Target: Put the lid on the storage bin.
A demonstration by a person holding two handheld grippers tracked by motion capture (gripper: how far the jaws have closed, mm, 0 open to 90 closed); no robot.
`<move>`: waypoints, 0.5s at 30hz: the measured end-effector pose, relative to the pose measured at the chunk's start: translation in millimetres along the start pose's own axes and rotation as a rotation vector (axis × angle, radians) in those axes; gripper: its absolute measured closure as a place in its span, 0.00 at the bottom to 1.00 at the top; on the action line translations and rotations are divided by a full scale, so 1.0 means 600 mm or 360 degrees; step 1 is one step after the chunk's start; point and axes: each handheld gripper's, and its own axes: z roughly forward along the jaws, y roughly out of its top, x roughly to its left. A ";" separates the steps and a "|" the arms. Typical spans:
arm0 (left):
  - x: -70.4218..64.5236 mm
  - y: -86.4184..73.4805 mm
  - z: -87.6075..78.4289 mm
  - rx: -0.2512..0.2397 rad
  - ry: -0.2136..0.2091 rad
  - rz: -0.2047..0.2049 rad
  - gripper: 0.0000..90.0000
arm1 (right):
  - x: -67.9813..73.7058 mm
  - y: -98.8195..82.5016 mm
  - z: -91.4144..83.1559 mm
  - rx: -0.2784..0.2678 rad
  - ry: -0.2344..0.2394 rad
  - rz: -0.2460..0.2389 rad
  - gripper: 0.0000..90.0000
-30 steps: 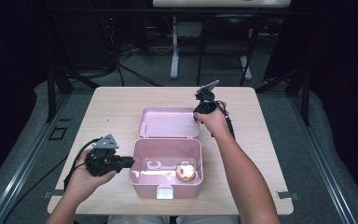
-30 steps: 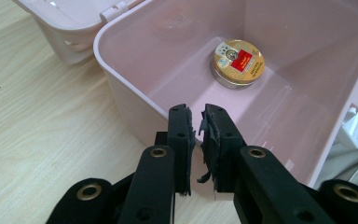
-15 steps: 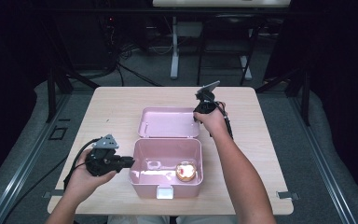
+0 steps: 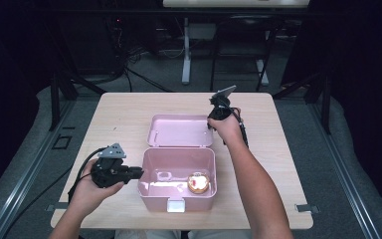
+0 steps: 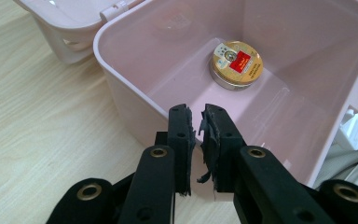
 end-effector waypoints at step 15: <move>0.000 0.000 0.000 0.0000 -0.0001 -0.0004 0.90 | 0.010 -0.002 -0.014 -0.0047 -0.0047 -0.0051 0.93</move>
